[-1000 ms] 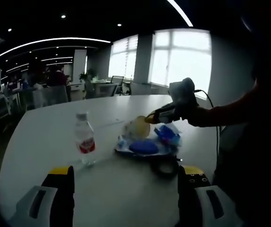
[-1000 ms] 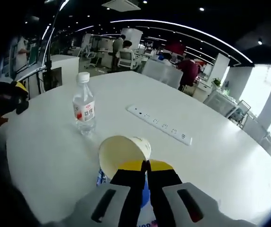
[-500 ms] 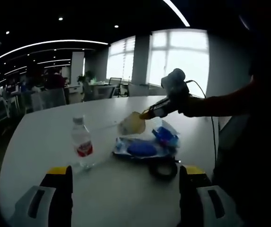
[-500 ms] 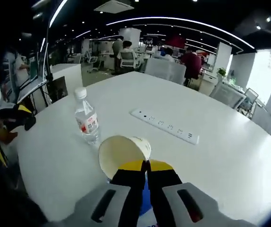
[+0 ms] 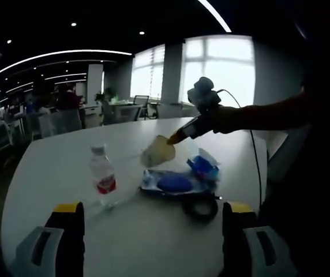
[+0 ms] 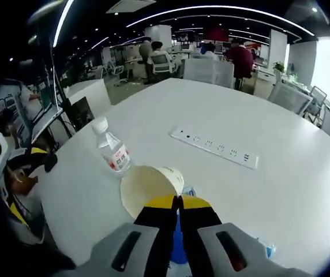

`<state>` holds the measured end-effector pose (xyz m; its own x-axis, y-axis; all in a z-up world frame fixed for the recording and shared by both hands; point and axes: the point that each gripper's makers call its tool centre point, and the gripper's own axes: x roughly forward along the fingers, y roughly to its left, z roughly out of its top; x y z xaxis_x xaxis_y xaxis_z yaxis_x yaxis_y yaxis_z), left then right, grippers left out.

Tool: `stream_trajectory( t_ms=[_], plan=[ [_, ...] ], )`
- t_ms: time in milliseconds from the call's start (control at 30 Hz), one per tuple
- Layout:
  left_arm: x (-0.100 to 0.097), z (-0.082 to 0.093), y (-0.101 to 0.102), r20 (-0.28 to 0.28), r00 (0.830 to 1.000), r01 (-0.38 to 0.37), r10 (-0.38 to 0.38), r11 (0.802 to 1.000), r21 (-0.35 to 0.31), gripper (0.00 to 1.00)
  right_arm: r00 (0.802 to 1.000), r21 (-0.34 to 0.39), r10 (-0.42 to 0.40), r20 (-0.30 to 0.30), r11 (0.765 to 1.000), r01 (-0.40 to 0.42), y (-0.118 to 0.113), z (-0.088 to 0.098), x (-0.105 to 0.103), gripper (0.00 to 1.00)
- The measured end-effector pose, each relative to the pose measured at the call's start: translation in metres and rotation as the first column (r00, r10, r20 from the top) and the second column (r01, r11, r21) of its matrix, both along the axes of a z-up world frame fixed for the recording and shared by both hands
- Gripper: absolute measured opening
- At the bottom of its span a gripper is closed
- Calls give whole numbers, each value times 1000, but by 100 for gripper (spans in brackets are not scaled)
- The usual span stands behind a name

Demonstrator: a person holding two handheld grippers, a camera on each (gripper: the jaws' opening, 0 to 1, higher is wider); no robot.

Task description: Arrange the tabletop items into an orderly group along one side of the table until the central work area is clear of visible clutter.

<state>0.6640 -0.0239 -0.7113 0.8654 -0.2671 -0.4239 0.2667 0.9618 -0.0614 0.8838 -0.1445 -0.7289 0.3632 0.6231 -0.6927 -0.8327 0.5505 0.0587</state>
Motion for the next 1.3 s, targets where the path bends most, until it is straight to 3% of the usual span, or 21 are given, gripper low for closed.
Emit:
stream_trajectory(
  t_ms=[67, 167, 500, 767, 933, 1233, 1300],
  plan=[
    [0, -2, 6, 5, 1000, 2, -2, 1000, 6, 99, 1000, 1, 3, -13, 1000, -3, 4, 1, 2, 0],
    [0, -4, 11, 7, 1000, 4, -4, 1000, 0, 99, 997, 16, -1, -79, 1000, 2, 10, -1, 0, 0],
    [-4, -2, -4, -2, 1000, 0, 0, 1000, -1, 99, 985, -10, 5, -172, 1000, -7, 30, -10, 1, 0],
    [-7, 5, -20, -5, 1000, -2, 2, 1000, -3, 99, 963, -29, -17, -269, 1000, 9, 41, -18, -3, 0],
    [-8, 7, -23, -3, 1000, -8, 8, 1000, -3, 99, 953, -50, -23, -302, 999, 9, 48, -24, -6, 0],
    [-8, 8, -27, -13, 1000, -8, 8, 1000, 1, 99, 910, -68, -78, -406, 996, 55, 62, -38, -9, 0],
    [-8, 5, -24, -15, 1000, -4, 4, 1000, 0, 99, 910, -78, -83, -406, 995, 57, 63, -40, -9, 0]
  ],
)
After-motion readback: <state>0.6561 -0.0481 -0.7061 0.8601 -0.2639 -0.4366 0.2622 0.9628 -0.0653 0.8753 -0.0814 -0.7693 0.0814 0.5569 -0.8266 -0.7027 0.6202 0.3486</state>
